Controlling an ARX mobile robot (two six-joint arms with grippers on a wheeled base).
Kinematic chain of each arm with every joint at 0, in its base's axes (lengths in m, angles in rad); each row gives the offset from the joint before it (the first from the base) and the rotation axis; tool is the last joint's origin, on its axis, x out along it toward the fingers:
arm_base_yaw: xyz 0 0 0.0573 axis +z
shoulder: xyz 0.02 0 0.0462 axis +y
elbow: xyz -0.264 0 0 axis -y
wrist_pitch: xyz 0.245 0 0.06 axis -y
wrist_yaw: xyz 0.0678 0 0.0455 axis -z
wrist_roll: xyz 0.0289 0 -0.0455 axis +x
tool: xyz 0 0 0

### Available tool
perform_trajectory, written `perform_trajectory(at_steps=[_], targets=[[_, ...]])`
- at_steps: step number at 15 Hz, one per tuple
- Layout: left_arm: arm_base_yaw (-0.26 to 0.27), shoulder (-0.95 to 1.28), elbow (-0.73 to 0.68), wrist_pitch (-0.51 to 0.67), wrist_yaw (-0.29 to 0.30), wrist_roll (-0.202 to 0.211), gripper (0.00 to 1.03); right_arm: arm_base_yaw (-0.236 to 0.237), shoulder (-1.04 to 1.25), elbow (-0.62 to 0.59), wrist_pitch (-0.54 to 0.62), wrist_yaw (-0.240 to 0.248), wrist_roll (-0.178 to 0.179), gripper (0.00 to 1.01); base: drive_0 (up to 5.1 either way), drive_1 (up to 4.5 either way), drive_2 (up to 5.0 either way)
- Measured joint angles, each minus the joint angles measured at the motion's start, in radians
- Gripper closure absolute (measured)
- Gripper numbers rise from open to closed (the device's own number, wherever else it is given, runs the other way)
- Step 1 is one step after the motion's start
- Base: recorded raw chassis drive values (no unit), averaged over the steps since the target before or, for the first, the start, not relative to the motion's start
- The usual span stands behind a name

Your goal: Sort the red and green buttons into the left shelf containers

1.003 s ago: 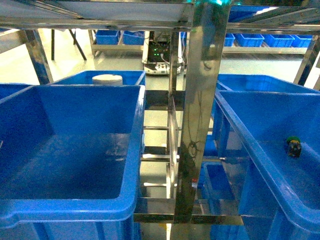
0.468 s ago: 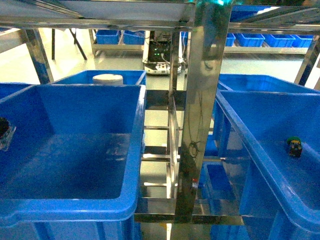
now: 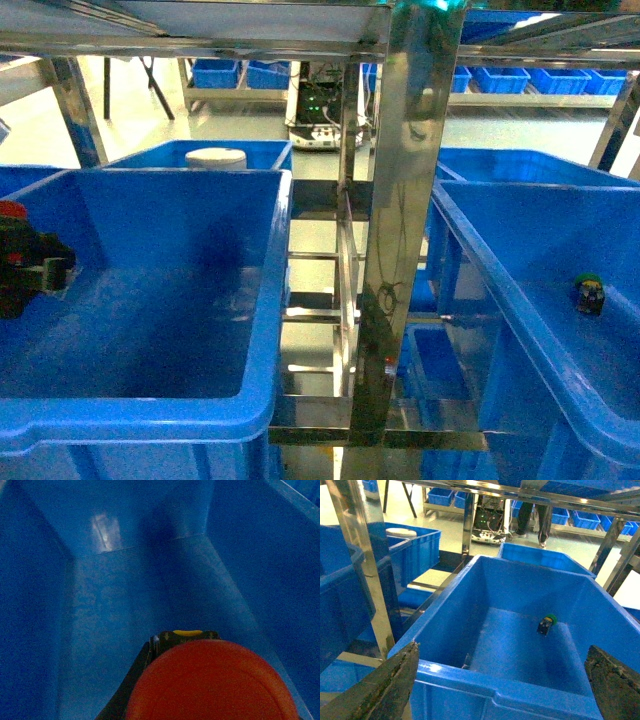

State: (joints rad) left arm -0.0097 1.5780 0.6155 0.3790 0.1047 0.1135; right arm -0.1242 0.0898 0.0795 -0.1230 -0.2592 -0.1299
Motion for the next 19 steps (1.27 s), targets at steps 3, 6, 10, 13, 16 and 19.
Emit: perform_trajectory(at_steps=[3, 6, 10, 13, 16, 19], targets=[[-0.006, 0.157, 0.180, -0.126, -0.001, 0.118, 0.77, 0.000, 0.000, 0.000, 0.000, 0.000, 0.000, 0.03, 0.0, 0.00, 0.0], [-0.008, 0.251, 0.278, -0.191, -0.027, 0.193, 0.44, 0.000, 0.000, 0.000, 0.000, 0.000, 0.000, 0.03, 0.0, 0.00, 0.0], [0.000, 0.246, 0.257, -0.173, -0.021, 0.188, 0.03, 0.000, 0.000, 0.000, 0.000, 0.000, -0.002, 0.03, 0.0, 0.00, 0.0], [-0.022, 0.135, 0.164, -0.160, -0.030, 0.123, 0.05, 0.000, 0.000, 0.000, 0.000, 0.000, -0.002, 0.03, 0.0, 0.00, 0.0], [-0.052, -0.027, 0.055, -0.182, -0.003, 0.024, 0.05, 0.000, 0.000, 0.000, 0.000, 0.000, -0.002, 0.03, 0.0, 0.00, 0.0], [-0.026, -0.241, -0.074, -0.261, -0.016, -0.065, 0.05, 0.000, 0.000, 0.000, 0.000, 0.000, -0.002, 0.03, 0.0, 0.00, 0.0]])
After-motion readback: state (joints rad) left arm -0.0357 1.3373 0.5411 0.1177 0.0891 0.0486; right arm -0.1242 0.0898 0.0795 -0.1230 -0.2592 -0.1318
